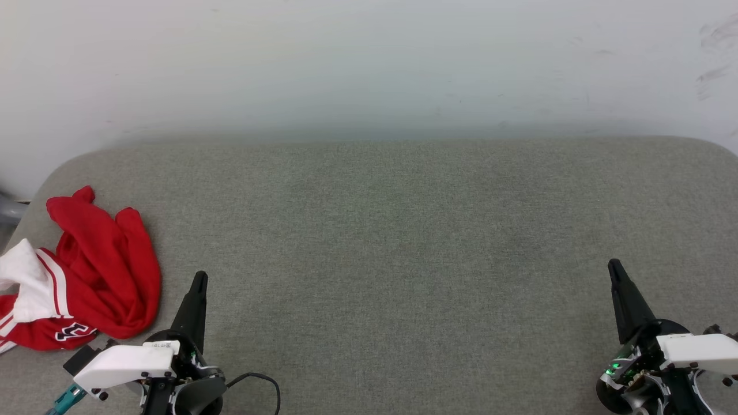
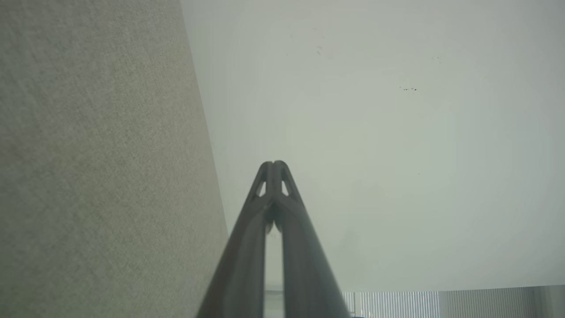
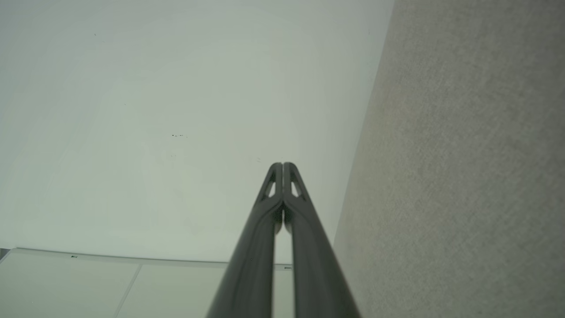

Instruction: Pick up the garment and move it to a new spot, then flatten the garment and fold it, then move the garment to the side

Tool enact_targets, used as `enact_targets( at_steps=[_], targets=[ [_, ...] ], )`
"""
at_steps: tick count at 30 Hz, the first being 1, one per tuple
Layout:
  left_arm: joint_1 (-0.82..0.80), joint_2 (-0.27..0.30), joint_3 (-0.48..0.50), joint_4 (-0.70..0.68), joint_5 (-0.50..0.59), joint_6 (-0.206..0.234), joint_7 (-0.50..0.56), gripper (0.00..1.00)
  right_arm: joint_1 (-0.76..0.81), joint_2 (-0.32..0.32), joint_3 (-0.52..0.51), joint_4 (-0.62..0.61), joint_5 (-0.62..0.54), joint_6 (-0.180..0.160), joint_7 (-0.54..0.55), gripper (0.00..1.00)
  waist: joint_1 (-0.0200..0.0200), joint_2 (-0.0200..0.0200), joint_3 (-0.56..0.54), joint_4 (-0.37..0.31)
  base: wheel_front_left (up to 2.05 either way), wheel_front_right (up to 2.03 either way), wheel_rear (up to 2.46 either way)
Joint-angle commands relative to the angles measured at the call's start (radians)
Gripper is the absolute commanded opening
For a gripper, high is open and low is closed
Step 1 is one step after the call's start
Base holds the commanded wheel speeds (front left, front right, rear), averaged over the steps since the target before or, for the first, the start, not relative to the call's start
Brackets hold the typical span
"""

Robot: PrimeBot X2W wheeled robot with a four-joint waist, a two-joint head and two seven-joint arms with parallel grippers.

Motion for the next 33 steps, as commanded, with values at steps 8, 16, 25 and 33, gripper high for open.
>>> enact_targets(
  at_steps=[8,16,25,33],
  targets=[
    [-0.008,-0.002,0.002,-0.001,0.0,-0.001,0.002,0.0,-0.013,0.003,0.0,0.001,-0.004,0.0,0.0,0.0,0.0,0.0,0.0,0.0,0.0,0.0,0.0],
    [0.011,-0.001,-0.024,-0.001,0.002,0.0,-0.015,1.0,0.019,0.0,0.011,-0.005,-0.005,0.0,-0.016,1.0,0.0,0.0,0.0,0.0,0.0,0.0,0.0],
    [0.018,0.0,-0.083,-0.043,0.016,0.0,-0.06,1.0,0.041,0.001,0.037,-0.058,-0.018,0.0,-0.063,1.0,0.0,0.0,-0.001,0.005,0.0,0.0,0.0],
    [0.023,0.011,-0.132,-0.093,0.083,0.0,-0.107,1.0,0.058,0.001,0.053,-0.108,-0.123,0.0,-0.107,1.0,0.0,0.0,-0.004,0.008,0.0,0.0,0.0]
  ],
)
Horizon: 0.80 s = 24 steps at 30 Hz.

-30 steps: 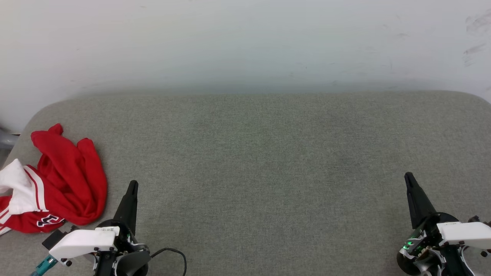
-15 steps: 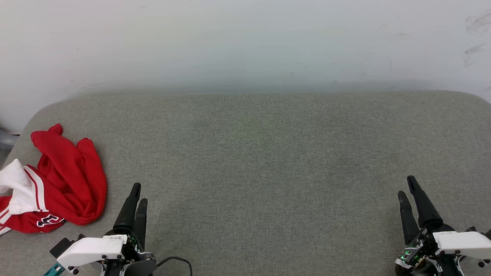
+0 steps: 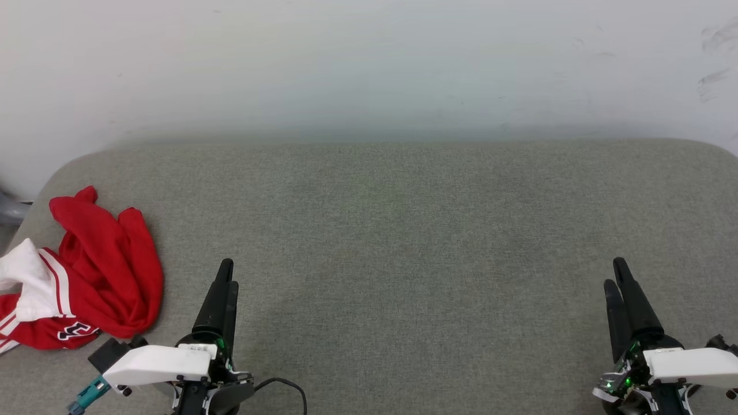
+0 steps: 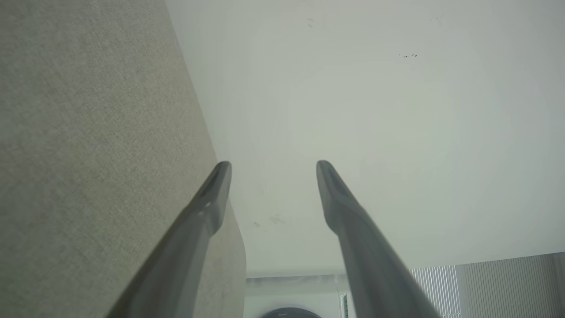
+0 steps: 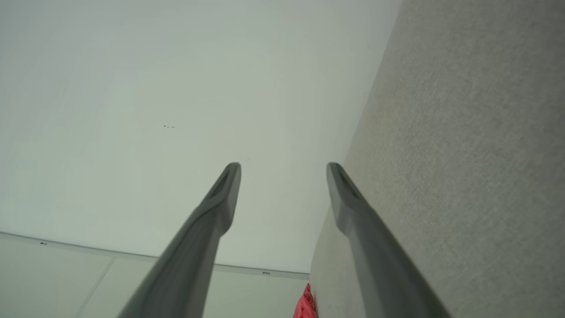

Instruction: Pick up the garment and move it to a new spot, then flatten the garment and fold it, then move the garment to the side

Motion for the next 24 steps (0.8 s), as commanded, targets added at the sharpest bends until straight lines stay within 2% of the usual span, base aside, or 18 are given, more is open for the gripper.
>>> enact_targets(
  at_steps=[1,4,10,19,24],
  targets=[
    [-0.011,0.008,-0.005,-0.036,0.044,0.0,-0.015,1.0,-0.008,-0.002,0.004,-0.035,-0.055,0.0,-0.014,1.0,0.0,0.0,-0.001,0.001,0.0,0.0,0.0],
    [-0.009,0.008,-0.005,-0.049,0.083,0.0,-0.023,1.0,-0.006,-0.002,0.006,-0.047,-0.113,0.0,-0.022,1.0,0.0,0.0,-0.001,0.002,0.0,0.0,0.0],
    [-0.008,0.004,-0.012,-0.094,0.225,0.0,-0.046,1.0,-0.001,-0.006,0.013,-0.084,-0.329,0.0,-0.046,1.0,0.0,0.0,-0.002,0.005,0.0,0.0,0.0],
    [-0.003,0.015,-0.038,-0.127,0.461,0.0,-0.079,1.0,0.014,-0.002,0.007,-0.12,-0.624,0.0,-0.077,1.0,0.0,0.0,-0.004,0.008,0.0,0.0,0.0],
    [-0.001,0.029,-0.048,-0.131,0.602,0.0,-0.096,1.0,0.02,-0.002,0.01,-0.133,-0.75,0.0,-0.079,1.0,0.0,0.0,-0.004,0.01,0.0,0.0,0.0]
  ],
)
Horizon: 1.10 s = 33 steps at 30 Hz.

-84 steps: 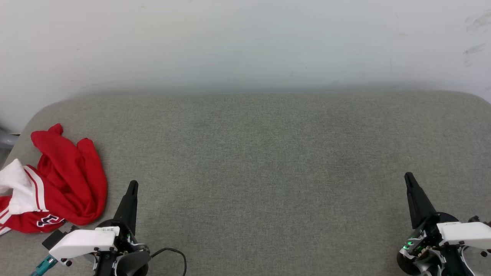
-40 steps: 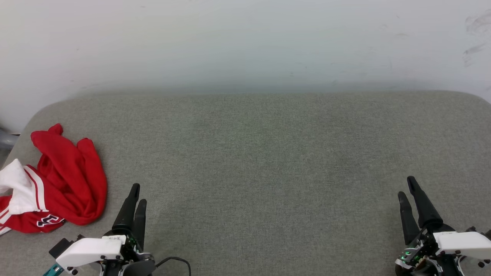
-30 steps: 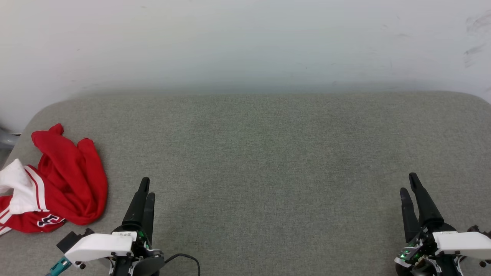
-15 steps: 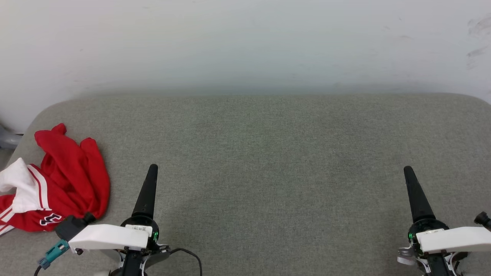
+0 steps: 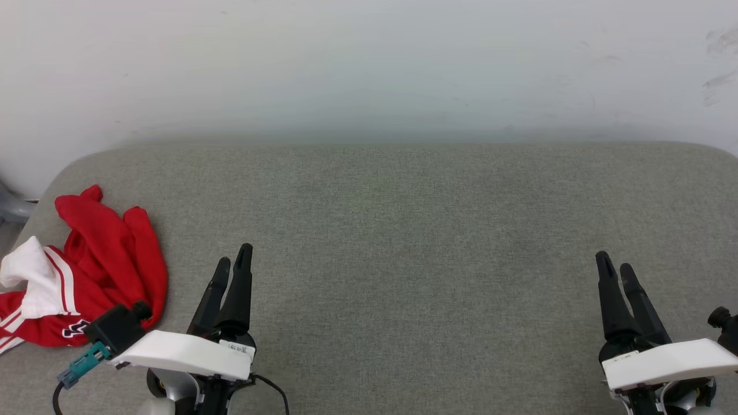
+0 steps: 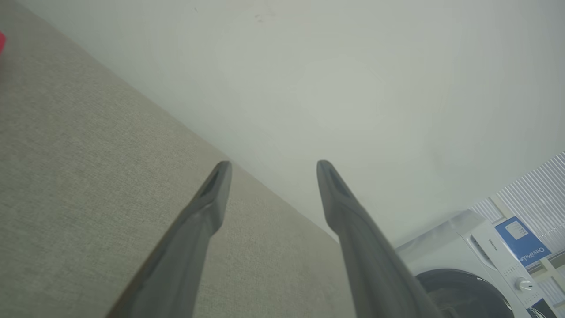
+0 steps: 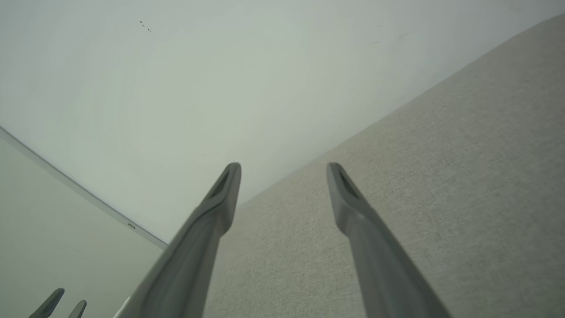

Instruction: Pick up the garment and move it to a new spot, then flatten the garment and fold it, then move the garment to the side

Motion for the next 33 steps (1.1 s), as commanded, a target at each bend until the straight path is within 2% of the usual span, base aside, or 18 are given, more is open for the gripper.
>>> enact_targets(
  at_steps=[1,16,33],
  targets=[
    [-0.006,0.012,-0.003,-0.021,0.06,0.0,-0.011,1.0,-0.003,-0.001,0.003,-0.024,-0.047,0.0,-0.004,1.0,0.0,0.0,0.0,0.001,0.0,0.0,0.0],
    [0.012,0.04,-0.013,-0.036,0.383,0.014,-0.058,1.0,0.016,-0.001,-0.006,-0.069,-0.326,0.0,0.031,1.0,0.0,0.0,-0.001,0.007,0.0,0.0,0.0],
    [0.028,0.074,-0.04,-0.021,0.587,0.042,-0.103,1.0,0.044,0.0,-0.031,-0.119,-0.546,0.0,0.069,1.0,0.0,0.0,-0.003,0.012,0.0,0.0,0.0]
  ],
)
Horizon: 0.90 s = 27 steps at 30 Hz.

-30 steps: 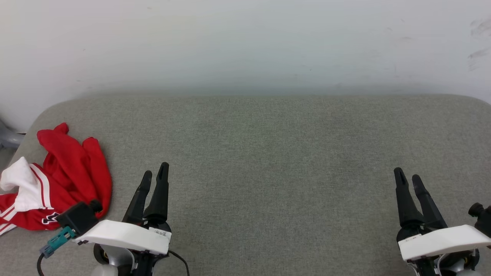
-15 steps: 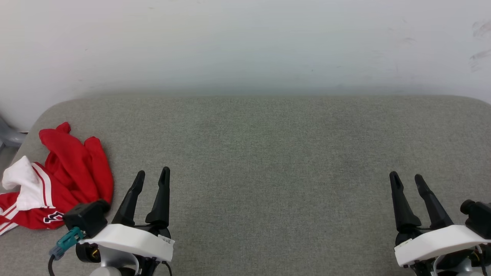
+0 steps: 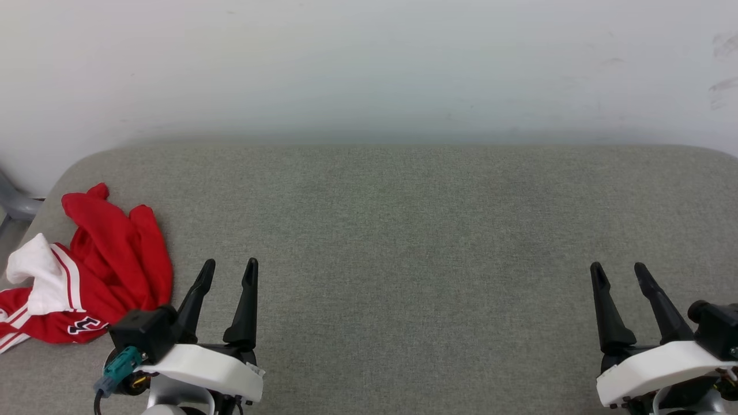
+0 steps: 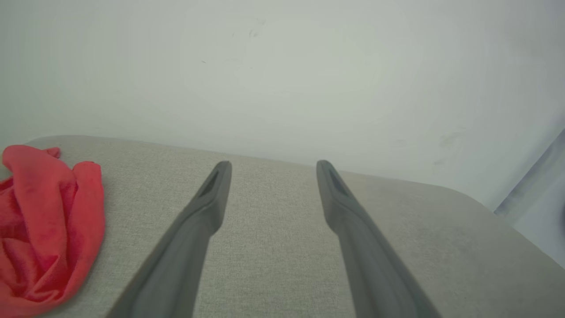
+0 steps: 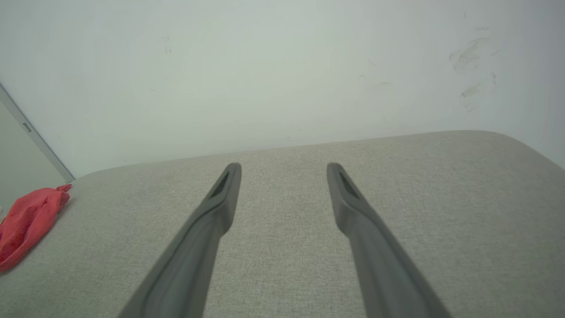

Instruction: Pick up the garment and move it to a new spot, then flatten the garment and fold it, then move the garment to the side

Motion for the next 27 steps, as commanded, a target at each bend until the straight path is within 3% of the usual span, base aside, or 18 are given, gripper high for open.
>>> enact_targets(
  at_steps=[1,14,27],
  targets=[
    [0.002,0.007,-0.006,-0.006,0.03,0.004,-0.012,1.0,0.006,-0.001,-0.001,-0.019,-0.032,0.0,0.002,1.0,0.0,-0.0001,0.0,0.001,0.0,0.0,0.0],
    [0.002,0.016,-0.029,0.005,0.143,0.013,-0.041,1.0,0.026,0.0,-0.008,-0.04,-0.132,0.0,0.002,1.0,0.0,-0.0001,-0.002,0.004,0.0,0.0,0.0],
    [0.002,-0.002,-0.026,0.03,0.186,-0.009,-0.068,1.0,0.038,0.0,-0.027,-0.044,-0.189,0.0,-0.012,1.0,0.0,-0.0001,-0.004,0.01,0.0,0.0,0.0]
  ],
)
